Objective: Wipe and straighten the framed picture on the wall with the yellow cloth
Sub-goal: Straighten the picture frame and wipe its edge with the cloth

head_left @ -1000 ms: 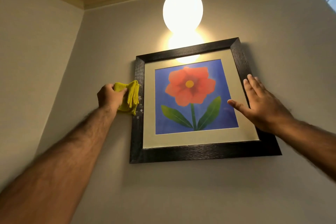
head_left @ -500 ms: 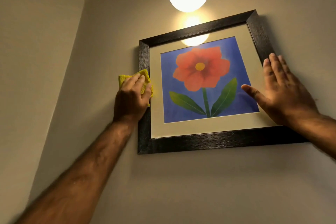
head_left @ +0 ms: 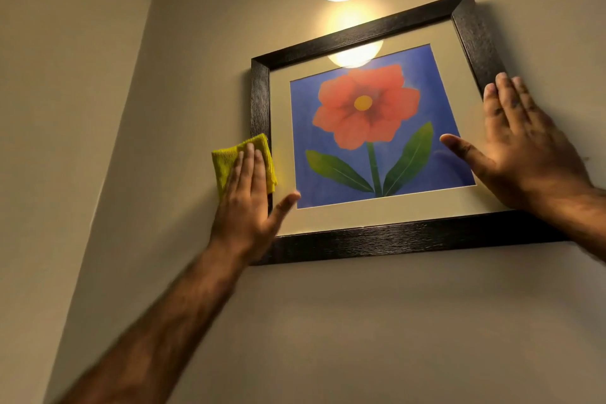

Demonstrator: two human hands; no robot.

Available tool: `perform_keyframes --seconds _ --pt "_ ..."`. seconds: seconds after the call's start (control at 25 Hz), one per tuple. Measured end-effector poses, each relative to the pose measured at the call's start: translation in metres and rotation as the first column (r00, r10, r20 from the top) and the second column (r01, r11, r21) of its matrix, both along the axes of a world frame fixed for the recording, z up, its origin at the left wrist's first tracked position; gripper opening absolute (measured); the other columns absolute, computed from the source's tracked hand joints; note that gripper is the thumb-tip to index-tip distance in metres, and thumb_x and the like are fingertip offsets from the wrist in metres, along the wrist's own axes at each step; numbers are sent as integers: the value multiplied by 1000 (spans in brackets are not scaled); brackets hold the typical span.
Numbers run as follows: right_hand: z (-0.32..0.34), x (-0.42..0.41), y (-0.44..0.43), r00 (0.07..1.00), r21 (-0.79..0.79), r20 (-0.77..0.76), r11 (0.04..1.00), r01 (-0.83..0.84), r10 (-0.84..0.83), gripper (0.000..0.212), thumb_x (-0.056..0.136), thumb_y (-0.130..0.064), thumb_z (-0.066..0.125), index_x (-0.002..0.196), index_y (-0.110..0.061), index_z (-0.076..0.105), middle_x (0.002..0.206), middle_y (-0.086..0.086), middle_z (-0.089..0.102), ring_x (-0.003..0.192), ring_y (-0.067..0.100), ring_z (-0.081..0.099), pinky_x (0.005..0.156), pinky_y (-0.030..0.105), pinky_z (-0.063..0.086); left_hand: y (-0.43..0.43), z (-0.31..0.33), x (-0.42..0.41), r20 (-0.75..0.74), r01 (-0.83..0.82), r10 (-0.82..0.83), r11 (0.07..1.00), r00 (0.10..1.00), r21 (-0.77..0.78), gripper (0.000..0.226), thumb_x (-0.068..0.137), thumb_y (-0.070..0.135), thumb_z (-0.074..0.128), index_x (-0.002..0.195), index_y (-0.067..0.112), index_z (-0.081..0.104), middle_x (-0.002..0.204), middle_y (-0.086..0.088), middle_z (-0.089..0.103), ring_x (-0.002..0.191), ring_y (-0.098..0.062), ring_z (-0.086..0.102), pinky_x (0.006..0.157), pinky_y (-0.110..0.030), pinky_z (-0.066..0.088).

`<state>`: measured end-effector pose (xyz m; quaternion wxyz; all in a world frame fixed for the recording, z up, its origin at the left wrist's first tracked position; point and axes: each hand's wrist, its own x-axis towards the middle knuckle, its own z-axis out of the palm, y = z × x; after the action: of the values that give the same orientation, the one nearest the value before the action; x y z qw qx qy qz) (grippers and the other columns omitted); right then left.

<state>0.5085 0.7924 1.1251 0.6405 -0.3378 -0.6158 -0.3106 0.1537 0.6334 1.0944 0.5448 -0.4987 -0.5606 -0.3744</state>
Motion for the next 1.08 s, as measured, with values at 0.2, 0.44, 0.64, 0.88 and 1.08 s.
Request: perform_keyframes --seconds 0.2,0.44,0.64,0.88,1.08 --pt "0 0 4 1000 22 -14 999 27 -27 117 83 -87 10 161 0 11 172 17 5 160 27 5 129 41 9 -5 109 8 120 -10 20 996 993 -84 123 69 94 -5 160 12 -12 171 -5 -17 158 -19 -13 126 -37 -7" --pt "-1 -1 4 1000 24 -22 999 22 -21 116 83 -87 9 161 -2 10 172 15 5 160 26 5 129 41 9 0 81 9 63 -88 94 992 994 -88 116 75 91 -2 160 12 -15 170 -5 -21 157 -20 -17 128 -41 -5" --pt "0 -1 4 1000 29 -22 1000 7 -6 118 82 -88 9 161 -1 12 172 16 6 160 27 6 128 41 9 -2 -29 3 12 -85 86 991 996 -102 110 81 89 1 159 13 -17 169 -4 -25 156 -16 -23 129 -41 -2" --pt "0 -1 2 1000 22 -9 1000 11 -11 116 84 -87 11 161 -1 10 172 16 5 160 28 6 129 43 10 -5 -55 7 42 -157 164 979 986 -131 112 79 89 -2 159 11 -18 168 -6 -25 156 -18 -24 128 -39 -6" --pt "1 -2 3 1000 21 -7 999 25 -25 113 85 -84 13 162 -1 7 172 15 3 160 27 4 129 42 9 0 63 14 111 -98 109 990 988 -97 117 75 91 -3 159 10 -17 169 -7 -24 156 -20 -20 128 -39 -8"
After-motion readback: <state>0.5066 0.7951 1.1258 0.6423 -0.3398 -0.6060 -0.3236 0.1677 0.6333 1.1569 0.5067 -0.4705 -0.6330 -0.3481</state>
